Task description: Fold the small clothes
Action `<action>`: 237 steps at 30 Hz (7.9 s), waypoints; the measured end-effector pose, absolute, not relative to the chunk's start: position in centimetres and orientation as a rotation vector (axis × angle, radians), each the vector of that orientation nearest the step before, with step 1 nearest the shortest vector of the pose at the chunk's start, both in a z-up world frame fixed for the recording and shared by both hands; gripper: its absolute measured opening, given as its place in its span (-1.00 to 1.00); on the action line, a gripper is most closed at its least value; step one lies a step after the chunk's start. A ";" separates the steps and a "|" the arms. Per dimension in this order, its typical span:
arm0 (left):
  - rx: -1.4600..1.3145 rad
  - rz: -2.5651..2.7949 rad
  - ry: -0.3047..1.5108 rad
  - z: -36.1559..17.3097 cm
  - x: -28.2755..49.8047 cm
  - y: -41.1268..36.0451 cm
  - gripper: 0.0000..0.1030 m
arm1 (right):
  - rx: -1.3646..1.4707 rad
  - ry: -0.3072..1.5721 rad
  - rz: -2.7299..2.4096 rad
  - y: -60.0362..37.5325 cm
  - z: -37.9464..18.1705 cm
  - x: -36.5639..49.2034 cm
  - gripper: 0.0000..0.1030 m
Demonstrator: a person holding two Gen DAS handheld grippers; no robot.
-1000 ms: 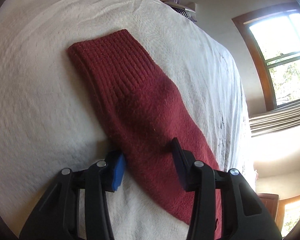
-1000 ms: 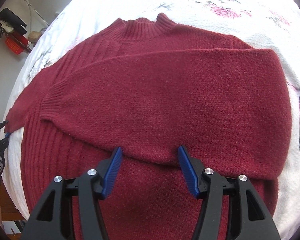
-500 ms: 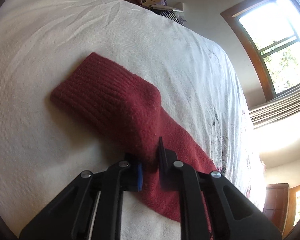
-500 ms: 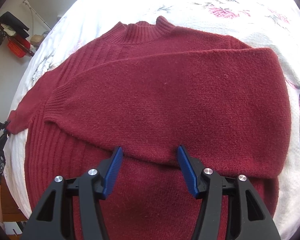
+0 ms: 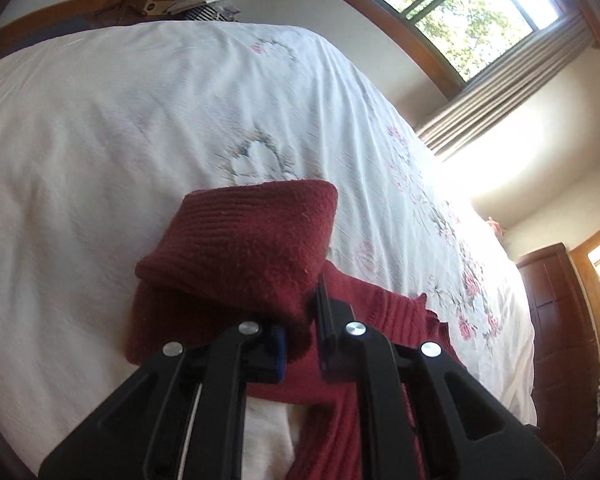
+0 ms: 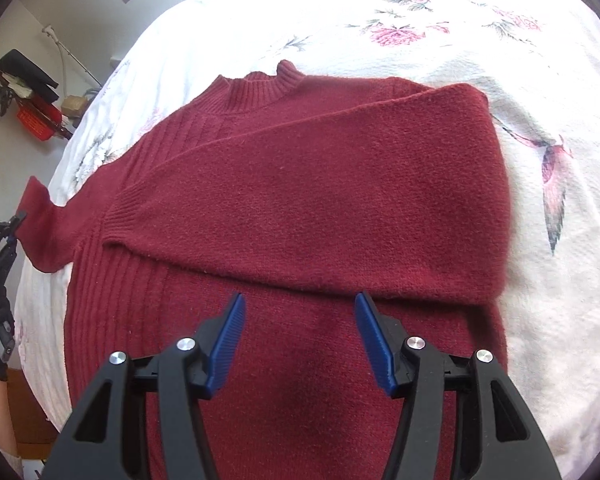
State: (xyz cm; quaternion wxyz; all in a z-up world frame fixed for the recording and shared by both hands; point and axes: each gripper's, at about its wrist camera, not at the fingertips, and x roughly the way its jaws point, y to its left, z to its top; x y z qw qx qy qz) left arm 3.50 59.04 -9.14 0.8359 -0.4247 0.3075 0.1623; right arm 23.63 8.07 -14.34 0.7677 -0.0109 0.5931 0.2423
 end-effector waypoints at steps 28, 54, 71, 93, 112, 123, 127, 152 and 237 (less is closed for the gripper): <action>-0.801 0.136 0.948 -17.5 10.7 45.2 -0.65 | 0.023 1.350 0.480 5.4 -17.5 24.6 0.16; -0.626 0.441 1.024 -17.4 6.2 56.9 -0.38 | 0.033 1.439 0.766 27.1 -13.2 25.0 0.26; -0.701 0.451 0.929 -14.5 0.8 58.0 -0.35 | 0.113 1.480 0.831 31.3 -15.7 24.9 -0.66; -0.570 0.412 1.080 -18.4 10.6 49.4 -0.30 | 0.073 1.334 0.594 14.9 -14.0 29.4 -0.66; -0.521 0.274 1.012 -13.5 13.0 45.5 -0.25 | -0.372 1.195 0.648 21.5 -11.0 25.8 0.13; -0.548 0.261 1.095 -18.3 13.9 45.5 -0.24 | -0.404 1.261 0.536 22.6 -14.9 27.4 -0.79; -0.548 0.258 1.093 -18.5 13.9 45.5 -0.22 | -0.243 1.233 0.542 18.8 -12.4 27.8 -0.81; -0.445 0.247 1.082 -16.7 14.1 42.4 -0.10 | 0.271 1.340 0.456 1.3 -14.3 31.5 -0.82; -0.899 0.102 1.076 -17.0 -23.2 40.1 -0.90 | 0.482 1.366 0.648 -11.7 -16.2 -3.0 -0.85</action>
